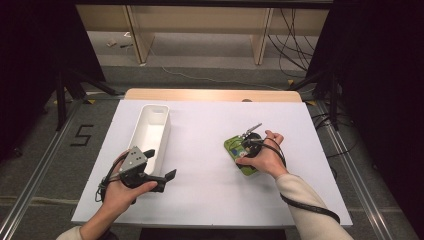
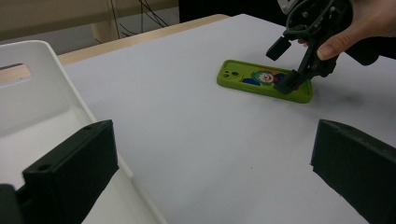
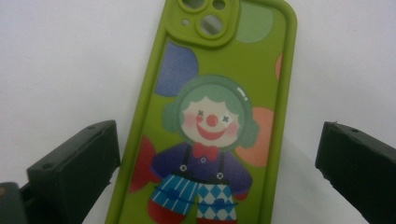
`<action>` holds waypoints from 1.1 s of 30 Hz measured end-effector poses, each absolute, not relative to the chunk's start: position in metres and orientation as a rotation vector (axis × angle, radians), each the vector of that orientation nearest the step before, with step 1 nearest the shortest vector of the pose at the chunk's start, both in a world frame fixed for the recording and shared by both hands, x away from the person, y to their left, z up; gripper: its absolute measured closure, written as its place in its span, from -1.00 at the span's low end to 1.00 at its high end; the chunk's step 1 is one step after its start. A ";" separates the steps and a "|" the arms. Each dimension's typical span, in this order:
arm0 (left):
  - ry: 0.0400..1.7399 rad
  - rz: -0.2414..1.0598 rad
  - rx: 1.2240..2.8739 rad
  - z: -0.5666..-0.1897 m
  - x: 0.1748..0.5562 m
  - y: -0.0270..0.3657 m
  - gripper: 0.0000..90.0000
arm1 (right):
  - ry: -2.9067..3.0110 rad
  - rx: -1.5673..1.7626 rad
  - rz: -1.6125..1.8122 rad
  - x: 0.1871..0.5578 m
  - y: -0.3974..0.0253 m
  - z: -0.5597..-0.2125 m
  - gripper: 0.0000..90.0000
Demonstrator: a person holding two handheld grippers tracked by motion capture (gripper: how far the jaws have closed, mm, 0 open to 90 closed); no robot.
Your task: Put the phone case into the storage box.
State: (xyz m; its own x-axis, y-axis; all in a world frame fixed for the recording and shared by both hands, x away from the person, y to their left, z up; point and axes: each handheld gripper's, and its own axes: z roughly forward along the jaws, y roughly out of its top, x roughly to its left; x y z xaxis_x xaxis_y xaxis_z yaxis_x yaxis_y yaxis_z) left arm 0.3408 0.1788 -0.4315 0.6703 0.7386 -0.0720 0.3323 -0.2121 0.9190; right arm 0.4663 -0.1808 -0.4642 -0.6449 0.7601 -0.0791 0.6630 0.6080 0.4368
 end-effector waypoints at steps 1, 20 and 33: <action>0.851 0.470 1.808 -0.431 0.341 0.179 -1.00 | 2.582 1.168 0.548 0.467 -0.181 -0.465 -0.96; 0.849 0.464 1.807 -0.432 0.341 0.179 -1.00 | 2.628 1.199 0.434 0.480 -0.169 -0.470 -0.89; 0.848 0.466 1.807 -0.432 0.340 0.179 -1.00 | 2.688 1.218 0.358 0.489 -0.166 -0.469 -0.89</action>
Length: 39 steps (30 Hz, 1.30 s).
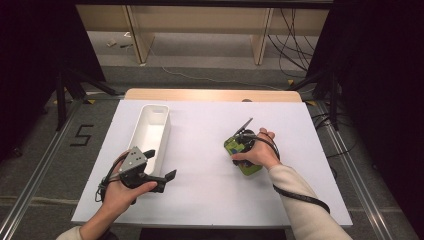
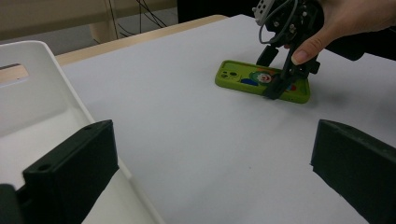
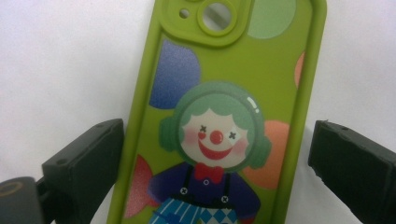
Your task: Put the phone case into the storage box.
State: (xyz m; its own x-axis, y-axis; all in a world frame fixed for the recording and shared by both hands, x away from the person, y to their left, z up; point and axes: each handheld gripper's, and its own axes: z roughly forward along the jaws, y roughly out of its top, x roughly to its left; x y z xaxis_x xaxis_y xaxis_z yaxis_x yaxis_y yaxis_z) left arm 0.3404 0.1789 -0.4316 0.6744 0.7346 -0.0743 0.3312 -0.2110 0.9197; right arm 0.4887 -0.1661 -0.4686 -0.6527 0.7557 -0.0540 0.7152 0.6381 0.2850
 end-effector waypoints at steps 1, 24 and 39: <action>0.848 0.466 1.806 -0.432 0.340 0.179 -1.00 | 2.688 1.218 0.358 0.489 -0.166 -0.469 -0.89; 0.846 0.469 1.809 -0.432 0.340 0.179 -1.00 | 2.704 1.281 0.350 0.492 -0.166 -0.469 -0.84; 0.845 0.470 1.811 -0.432 0.340 0.178 -1.00 | 2.700 1.293 0.340 0.490 -0.165 -0.467 -0.73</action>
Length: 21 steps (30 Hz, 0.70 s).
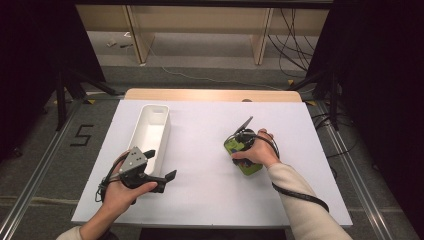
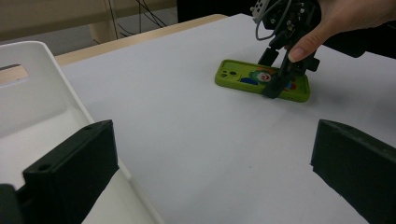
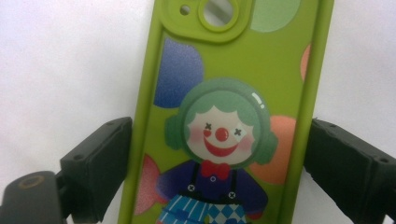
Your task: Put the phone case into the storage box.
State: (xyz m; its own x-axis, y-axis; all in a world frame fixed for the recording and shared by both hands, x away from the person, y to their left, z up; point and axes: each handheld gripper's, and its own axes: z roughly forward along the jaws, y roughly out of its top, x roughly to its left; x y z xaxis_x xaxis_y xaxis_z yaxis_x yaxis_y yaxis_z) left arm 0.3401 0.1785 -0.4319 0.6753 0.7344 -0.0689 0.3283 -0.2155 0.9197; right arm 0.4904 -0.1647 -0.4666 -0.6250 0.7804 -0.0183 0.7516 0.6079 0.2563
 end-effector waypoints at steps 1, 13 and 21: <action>0.845 0.470 1.811 -0.432 0.340 0.178 -1.00 | 2.700 1.294 0.339 0.490 -0.165 -0.467 -0.73; 0.845 0.470 1.811 -0.432 0.340 0.178 -1.00 | 2.681 1.310 0.348 0.490 -0.164 -0.466 -0.66; 0.846 0.471 1.811 -0.432 0.340 0.179 -1.00 | 2.675 1.316 0.350 0.490 -0.165 -0.466 -0.64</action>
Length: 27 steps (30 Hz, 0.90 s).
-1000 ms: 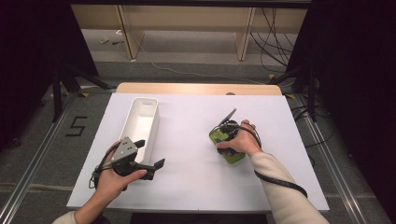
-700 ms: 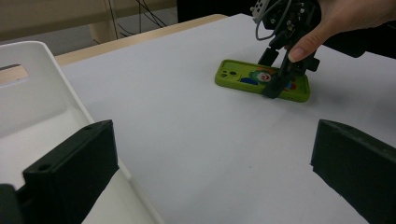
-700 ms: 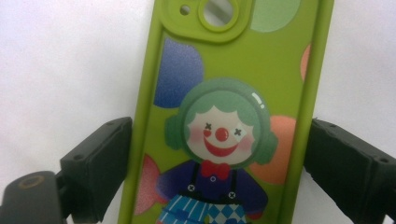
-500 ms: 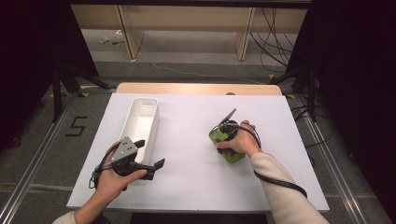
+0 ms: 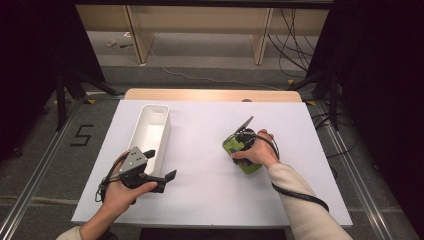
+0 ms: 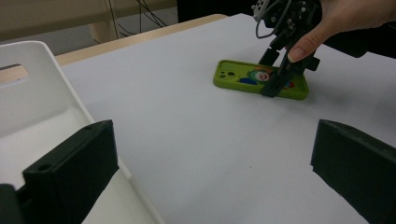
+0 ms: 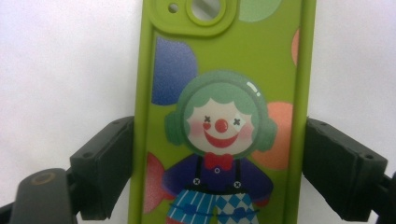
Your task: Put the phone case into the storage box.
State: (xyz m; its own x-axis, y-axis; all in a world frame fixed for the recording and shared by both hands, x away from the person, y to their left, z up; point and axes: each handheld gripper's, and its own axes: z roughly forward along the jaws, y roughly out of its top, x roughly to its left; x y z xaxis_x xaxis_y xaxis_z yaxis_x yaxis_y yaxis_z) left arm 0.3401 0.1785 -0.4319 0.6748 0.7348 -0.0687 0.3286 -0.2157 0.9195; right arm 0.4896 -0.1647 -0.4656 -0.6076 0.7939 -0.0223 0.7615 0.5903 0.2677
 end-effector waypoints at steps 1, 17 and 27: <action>0.845 0.471 1.811 -0.432 0.340 0.179 -1.00 | 2.675 1.317 0.350 0.490 -0.165 -0.466 -0.64; 0.848 0.468 1.809 -0.432 0.341 0.179 -1.00 | 2.670 1.344 0.377 0.489 -0.166 -0.464 -0.62; 0.849 0.468 1.807 -0.432 0.341 0.179 -1.00 | 2.639 1.335 0.461 0.486 -0.167 -0.453 -0.62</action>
